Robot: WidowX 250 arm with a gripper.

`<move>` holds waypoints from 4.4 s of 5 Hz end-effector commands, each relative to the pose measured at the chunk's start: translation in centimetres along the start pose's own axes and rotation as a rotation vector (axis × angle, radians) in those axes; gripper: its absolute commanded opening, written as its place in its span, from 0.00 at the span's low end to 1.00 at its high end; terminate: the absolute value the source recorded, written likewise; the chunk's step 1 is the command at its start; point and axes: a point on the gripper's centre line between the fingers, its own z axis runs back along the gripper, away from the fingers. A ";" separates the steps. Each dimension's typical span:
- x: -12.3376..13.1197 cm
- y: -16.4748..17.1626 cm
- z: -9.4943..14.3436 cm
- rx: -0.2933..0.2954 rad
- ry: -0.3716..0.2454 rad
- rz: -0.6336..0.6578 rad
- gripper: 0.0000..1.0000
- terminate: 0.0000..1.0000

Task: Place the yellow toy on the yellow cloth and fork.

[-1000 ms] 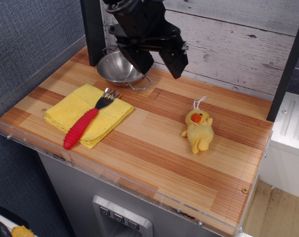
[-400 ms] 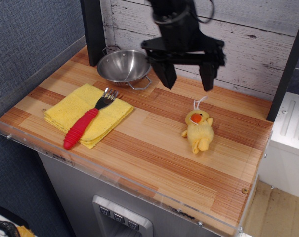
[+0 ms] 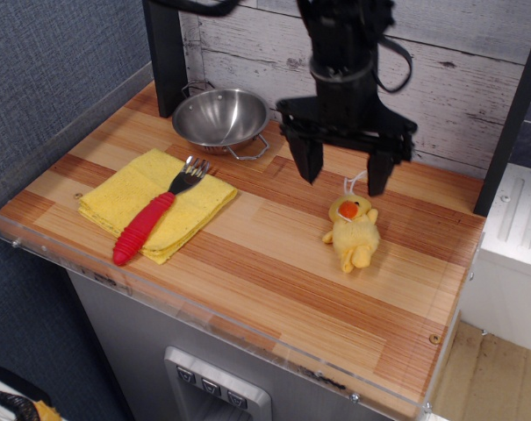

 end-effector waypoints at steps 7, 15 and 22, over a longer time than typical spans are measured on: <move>0.3 -0.3 -3.4 0.092 0.011 -0.101 0.00 0.00; -3.3 8.8 5.3 0.134 0.030 -0.194 0.00 0.00; -5.8 12.8 -1.0 0.099 0.160 -0.222 1.00 0.00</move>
